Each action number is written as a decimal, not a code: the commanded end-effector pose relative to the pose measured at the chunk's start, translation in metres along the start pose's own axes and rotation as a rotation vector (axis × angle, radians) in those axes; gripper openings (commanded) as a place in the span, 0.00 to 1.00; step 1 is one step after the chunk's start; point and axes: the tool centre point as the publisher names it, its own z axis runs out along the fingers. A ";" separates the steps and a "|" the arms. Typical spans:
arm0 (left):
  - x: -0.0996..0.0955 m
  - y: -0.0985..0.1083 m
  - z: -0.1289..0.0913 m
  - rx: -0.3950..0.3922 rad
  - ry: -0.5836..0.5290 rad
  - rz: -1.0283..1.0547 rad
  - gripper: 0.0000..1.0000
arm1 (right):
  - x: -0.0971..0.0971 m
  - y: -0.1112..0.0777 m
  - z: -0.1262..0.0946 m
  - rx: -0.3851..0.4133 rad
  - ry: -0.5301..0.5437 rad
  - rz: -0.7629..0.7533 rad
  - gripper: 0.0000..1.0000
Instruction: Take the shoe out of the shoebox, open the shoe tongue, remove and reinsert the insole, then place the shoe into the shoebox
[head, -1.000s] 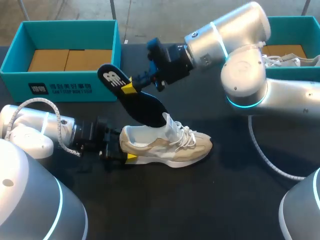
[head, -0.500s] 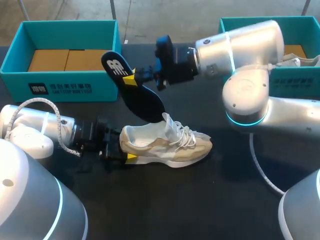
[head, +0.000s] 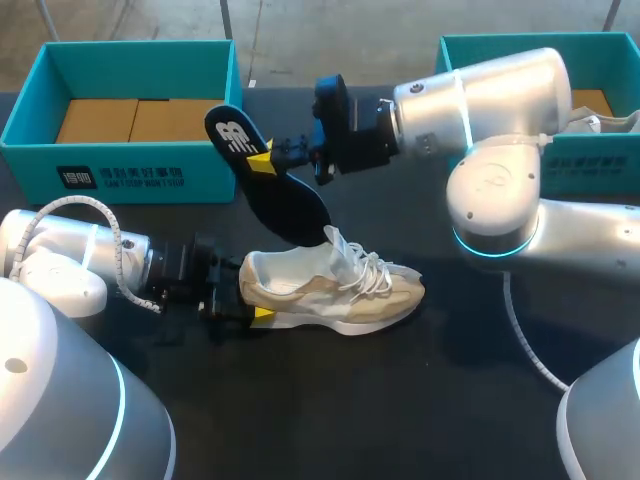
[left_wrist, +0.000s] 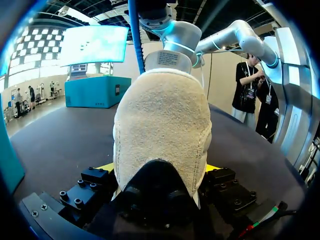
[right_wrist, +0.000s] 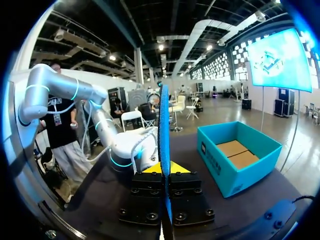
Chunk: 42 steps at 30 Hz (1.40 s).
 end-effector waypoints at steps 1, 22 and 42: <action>0.000 0.000 0.000 -0.001 0.000 -0.001 0.00 | -0.004 0.010 0.002 0.007 0.030 0.049 0.00; 0.000 0.000 0.000 -0.001 0.000 -0.001 0.00 | -0.009 0.090 -0.051 -0.019 0.051 0.392 0.00; 0.000 0.000 0.000 -0.001 0.000 -0.001 0.00 | 0.016 0.127 -0.124 -0.089 0.008 0.495 0.00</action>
